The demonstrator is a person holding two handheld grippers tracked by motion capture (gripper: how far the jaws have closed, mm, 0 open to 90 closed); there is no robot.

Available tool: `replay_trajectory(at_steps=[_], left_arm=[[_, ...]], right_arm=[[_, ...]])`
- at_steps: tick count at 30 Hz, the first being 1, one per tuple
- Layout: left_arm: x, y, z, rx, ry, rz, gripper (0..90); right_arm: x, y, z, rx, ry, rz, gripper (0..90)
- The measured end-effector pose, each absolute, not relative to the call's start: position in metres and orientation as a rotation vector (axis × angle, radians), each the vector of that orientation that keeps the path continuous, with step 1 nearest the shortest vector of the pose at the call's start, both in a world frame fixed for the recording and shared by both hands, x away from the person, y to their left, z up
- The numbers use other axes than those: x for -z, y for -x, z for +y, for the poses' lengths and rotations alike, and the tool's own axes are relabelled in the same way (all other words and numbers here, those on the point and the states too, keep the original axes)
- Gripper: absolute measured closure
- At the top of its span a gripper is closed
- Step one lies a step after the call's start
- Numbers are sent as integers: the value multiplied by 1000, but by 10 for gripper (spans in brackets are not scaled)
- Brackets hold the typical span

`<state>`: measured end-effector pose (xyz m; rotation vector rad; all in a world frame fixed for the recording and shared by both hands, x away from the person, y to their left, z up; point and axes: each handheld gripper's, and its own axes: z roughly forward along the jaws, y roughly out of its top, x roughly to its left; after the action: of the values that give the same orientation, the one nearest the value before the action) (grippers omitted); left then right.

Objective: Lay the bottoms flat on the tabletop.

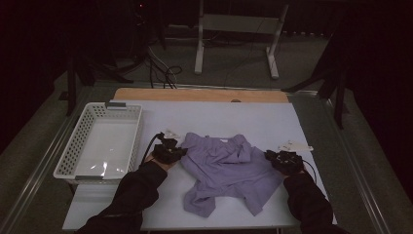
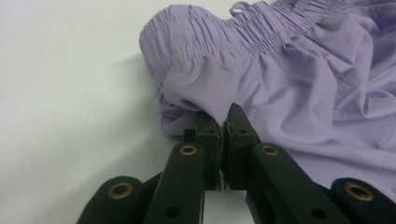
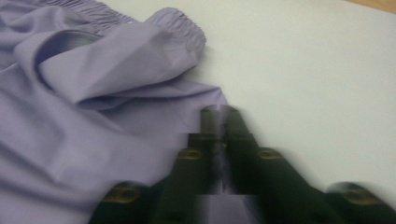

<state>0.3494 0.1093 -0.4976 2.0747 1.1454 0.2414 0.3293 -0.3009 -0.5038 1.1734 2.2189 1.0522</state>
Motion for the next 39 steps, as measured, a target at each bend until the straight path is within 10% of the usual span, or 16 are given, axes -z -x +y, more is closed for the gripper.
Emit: replay_trajectory(at_steps=[15, 19, 23, 39], left_arm=[[503, -354, 108, -237, -2075, 1116, 868], [503, -354, 109, -239, -2073, 1111, 869], [504, -354, 110, -237, -2070, 1115, 869], [501, -336, 119, -217, -2047, 1094, 869]], right_arm=[[530, -381, -266, -1017, -1022, 2447, 316], [528, -387, -265, -1046, -943, 2500, 499], [525, -387, -260, -1021, -936, 2493, 882], [501, -300, -316, -947, -1070, 2459, 900]])
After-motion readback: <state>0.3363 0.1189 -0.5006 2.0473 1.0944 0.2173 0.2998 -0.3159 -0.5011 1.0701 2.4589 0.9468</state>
